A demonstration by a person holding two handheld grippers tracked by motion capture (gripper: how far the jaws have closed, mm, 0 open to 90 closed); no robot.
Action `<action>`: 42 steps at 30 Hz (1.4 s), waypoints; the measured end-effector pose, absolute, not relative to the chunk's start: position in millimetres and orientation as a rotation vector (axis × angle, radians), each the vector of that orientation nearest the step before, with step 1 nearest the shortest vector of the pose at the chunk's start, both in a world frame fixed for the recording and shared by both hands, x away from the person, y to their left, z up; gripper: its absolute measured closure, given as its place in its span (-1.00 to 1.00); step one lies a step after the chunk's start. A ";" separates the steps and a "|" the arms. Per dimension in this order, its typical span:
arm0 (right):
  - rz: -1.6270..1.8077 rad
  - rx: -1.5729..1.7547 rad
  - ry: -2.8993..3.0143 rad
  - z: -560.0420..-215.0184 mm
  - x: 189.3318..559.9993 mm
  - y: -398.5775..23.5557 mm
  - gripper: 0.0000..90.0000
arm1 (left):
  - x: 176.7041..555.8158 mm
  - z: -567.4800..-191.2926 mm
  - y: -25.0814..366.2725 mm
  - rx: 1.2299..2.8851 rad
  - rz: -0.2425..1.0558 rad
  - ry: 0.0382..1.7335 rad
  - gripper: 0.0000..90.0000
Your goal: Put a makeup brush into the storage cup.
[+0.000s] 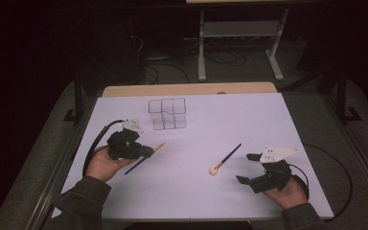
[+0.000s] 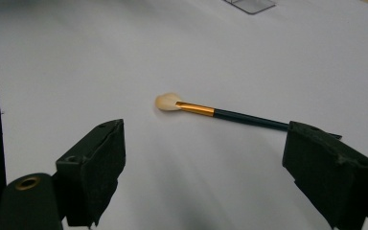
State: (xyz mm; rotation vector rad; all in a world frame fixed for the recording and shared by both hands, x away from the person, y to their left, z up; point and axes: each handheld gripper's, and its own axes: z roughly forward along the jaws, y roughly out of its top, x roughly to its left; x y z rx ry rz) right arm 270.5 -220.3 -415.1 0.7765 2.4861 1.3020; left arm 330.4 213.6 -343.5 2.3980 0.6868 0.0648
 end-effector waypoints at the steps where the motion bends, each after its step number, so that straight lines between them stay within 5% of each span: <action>1: 1.301 0.775 2.488 -414.8 271.0 -219.9 -0.69 | 330.0 -343.2 213.2 2.401 0.068 0.675 0.86; 42: 1.434 0.615 2.633 -387.8 288.8 -166.5 -0.68 | 296.3 -341.9 172.4 2.325 0.020 0.471 0.86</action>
